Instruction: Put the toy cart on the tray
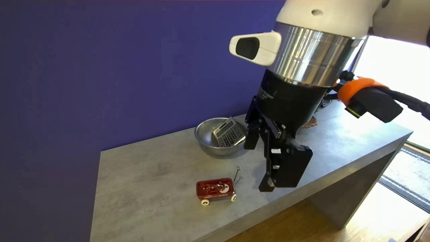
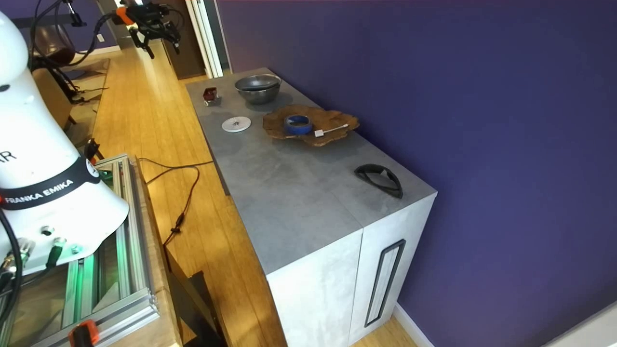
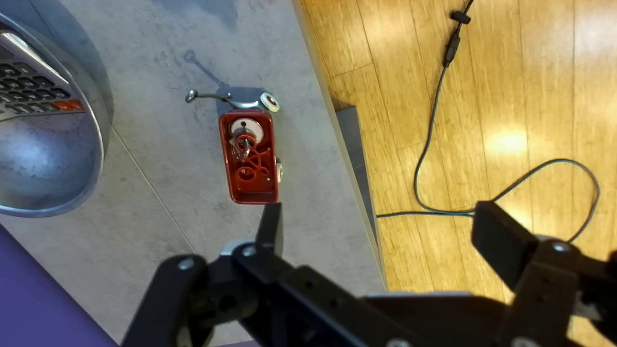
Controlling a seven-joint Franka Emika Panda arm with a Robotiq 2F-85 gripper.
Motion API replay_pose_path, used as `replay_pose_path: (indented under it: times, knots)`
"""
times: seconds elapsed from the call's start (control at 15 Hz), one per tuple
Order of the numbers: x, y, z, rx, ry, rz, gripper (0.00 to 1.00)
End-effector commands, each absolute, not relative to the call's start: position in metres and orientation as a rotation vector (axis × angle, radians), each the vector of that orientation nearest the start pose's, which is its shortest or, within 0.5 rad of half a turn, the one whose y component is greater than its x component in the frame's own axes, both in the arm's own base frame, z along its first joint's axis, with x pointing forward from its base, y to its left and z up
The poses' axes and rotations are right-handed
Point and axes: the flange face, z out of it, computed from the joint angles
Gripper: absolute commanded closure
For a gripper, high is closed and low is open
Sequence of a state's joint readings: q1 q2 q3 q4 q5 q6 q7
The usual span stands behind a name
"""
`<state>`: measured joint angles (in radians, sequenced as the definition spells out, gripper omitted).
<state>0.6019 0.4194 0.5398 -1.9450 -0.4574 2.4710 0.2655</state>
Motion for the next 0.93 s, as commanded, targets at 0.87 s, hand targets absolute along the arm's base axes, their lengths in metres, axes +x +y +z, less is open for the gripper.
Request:
replay_pose_path:
  times: [0.87]
  knots:
    - [0.387, 0.564, 0.235, -2.452, -1.887, -0.263, 0.0]
